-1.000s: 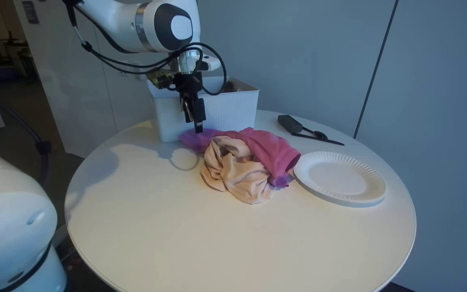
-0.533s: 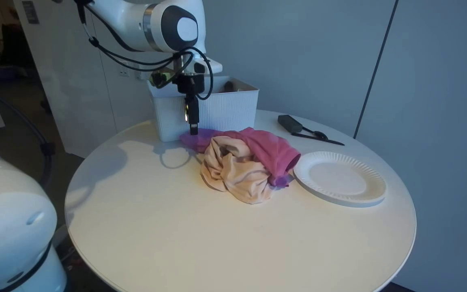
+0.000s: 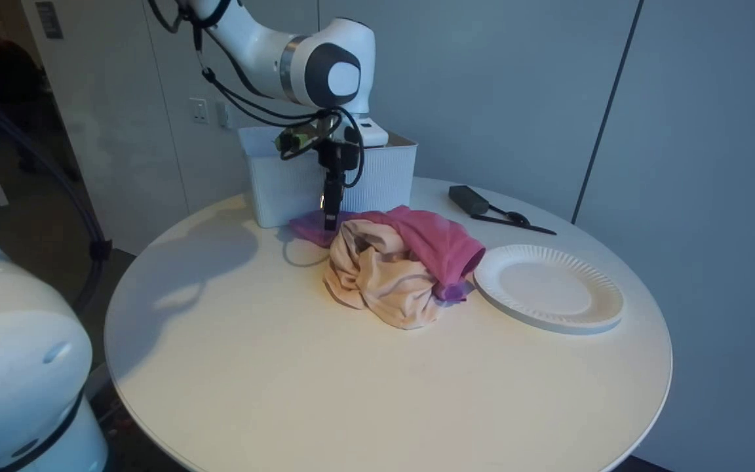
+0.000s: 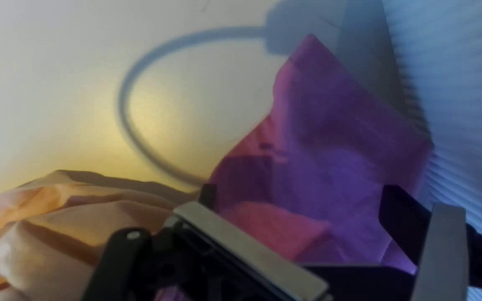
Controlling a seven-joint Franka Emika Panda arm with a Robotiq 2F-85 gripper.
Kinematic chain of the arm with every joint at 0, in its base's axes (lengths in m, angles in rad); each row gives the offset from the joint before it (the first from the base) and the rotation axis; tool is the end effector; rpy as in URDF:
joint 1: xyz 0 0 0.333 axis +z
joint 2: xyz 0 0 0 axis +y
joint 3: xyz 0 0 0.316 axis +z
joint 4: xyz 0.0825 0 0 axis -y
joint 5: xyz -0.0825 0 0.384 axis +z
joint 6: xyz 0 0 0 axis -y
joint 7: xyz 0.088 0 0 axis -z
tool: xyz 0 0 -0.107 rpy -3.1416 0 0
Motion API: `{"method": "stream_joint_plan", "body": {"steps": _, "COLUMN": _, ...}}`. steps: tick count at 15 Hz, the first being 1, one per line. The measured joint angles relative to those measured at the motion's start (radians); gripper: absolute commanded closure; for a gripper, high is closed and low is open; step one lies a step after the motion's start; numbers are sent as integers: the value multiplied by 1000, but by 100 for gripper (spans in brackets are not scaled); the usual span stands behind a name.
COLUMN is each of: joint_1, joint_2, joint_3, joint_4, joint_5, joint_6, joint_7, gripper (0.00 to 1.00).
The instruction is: Put the pink towel and peach t-shirt in the storage container.
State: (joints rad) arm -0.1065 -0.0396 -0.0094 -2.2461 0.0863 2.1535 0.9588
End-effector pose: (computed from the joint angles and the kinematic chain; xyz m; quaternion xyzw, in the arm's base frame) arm 0.5072 -0.0555 0.3790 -0.8453 0.5324 0.0387 0.0216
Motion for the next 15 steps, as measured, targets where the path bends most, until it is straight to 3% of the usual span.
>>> {"method": "stream_joint_plan", "body": {"steps": 5, "joint_1": 3, "joint_2": 133, "joint_3": -25, "joint_4": 67, "joint_5": 22, "joint_6": 41, "joint_7": 34, "gripper": 0}}
{"method": "stream_joint_plan", "body": {"steps": 6, "joint_1": 5, "joint_2": 144, "joint_3": -26, "joint_4": 86, "joint_5": 21, "joint_6": 35, "joint_7": 42, "gripper": 25}}
{"method": "stream_joint_plan", "body": {"steps": 7, "joint_1": 9, "joint_2": 152, "joint_3": -27, "joint_4": 99, "joint_5": 14, "joint_6": 28, "joint_7": 55, "gripper": 25}}
{"method": "stream_joint_plan", "body": {"steps": 15, "joint_1": 32, "joint_2": 183, "joint_3": -36, "joint_4": 159, "joint_5": -34, "joint_6": 26, "joint_7": 123, "gripper": 88}}
